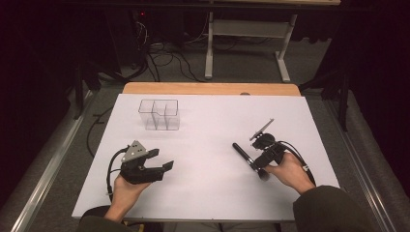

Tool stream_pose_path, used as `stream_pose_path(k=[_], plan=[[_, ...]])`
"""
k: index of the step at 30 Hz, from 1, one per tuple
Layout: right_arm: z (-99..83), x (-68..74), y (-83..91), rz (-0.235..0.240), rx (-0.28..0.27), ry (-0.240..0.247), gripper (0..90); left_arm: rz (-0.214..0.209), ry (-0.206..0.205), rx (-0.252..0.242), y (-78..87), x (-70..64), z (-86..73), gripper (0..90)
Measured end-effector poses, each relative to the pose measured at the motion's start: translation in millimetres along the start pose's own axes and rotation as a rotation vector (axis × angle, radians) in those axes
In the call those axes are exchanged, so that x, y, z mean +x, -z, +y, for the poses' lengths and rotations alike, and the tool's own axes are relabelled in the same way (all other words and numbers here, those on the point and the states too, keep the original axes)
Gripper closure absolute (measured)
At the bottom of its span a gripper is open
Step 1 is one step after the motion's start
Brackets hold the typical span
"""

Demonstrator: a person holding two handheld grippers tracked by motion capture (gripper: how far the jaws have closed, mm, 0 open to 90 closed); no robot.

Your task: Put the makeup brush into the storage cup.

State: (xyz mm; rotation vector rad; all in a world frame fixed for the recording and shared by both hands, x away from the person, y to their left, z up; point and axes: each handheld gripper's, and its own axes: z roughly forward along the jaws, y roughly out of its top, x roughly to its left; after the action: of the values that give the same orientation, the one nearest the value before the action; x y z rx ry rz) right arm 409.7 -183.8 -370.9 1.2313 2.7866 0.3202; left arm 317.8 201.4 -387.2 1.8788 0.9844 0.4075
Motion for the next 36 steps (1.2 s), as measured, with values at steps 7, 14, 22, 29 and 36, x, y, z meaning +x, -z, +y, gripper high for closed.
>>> stream_pose_path(k=[7, 14, 22, 29, 36], plan=[[1.0, 1.0, -5.0, 0.004, 0.024, -0.003, 57.1, 0.002, 0.005, -0.007, 1.6, 0.6, -0.6, 28.6], [2.2, 2.6, -13.3, -0.005, 0.046, 0.005, 58.7, 0.000, -0.004, -0.001, 0.1, -0.6, -0.4, 28.6], [2.8, 1.9, -19.6, -0.014, 0.074, 0.005, 62.1, -0.001, -0.003, 0.000, -0.2, -0.7, -0.3, 28.7], [2.5, 3.8, -20.6, -0.039, 0.077, 0.012, 67.5, -0.001, -0.002, -0.001, 0.1, -0.4, -0.2, 28.6], [1.4, 6.5, -20.7, -0.057, 0.076, 0.031, 71.8, -0.002, 0.000, -0.003, 0.8, -0.2, -0.6, 28.6]])
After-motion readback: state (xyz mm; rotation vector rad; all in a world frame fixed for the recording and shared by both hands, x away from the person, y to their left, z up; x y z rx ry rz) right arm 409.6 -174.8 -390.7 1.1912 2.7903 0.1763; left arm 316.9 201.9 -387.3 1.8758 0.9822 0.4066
